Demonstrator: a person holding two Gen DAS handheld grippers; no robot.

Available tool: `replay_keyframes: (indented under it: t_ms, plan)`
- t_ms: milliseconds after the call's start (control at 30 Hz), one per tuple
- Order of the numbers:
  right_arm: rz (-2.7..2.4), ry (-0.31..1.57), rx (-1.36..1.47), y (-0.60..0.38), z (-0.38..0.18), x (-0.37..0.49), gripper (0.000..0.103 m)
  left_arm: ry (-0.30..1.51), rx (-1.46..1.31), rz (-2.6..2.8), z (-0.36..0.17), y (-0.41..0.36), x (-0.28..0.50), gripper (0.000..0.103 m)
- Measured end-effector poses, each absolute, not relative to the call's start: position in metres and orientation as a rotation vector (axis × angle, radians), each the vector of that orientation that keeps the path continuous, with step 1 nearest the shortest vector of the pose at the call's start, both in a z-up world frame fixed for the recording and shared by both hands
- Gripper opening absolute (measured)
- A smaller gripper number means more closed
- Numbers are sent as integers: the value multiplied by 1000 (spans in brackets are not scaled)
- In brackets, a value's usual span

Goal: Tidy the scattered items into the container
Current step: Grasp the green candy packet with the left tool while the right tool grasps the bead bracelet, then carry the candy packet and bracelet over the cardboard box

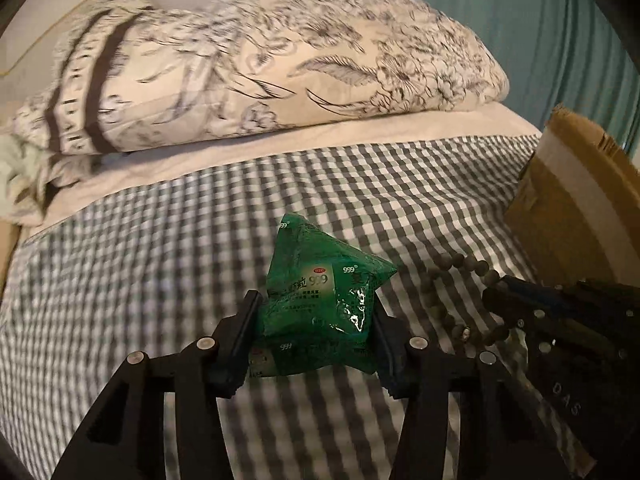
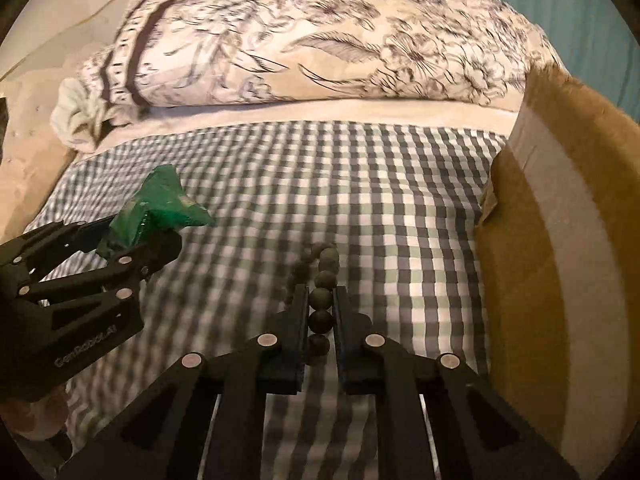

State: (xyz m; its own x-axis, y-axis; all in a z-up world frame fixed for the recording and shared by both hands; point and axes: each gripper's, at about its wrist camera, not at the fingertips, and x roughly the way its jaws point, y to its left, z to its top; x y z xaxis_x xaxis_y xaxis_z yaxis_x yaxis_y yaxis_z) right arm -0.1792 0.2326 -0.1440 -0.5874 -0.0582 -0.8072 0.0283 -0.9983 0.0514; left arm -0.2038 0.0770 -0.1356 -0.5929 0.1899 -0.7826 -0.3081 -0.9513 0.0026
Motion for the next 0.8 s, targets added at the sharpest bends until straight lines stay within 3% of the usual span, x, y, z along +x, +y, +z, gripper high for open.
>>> replay_keyframes:
  t_ms: [433,633,800]
  plan:
    - [-2727,-86,1230,224,-70,-102,11,119,-1185,2589,-75,80,-114,52]
    - [-2769,-137,1119,251,-15,-65,11,85,-1092,2527,-25,117,-84,52]
    - [-2912,-60,995,292,45,-37,11,88,-965,2436,23,168,-62,52]
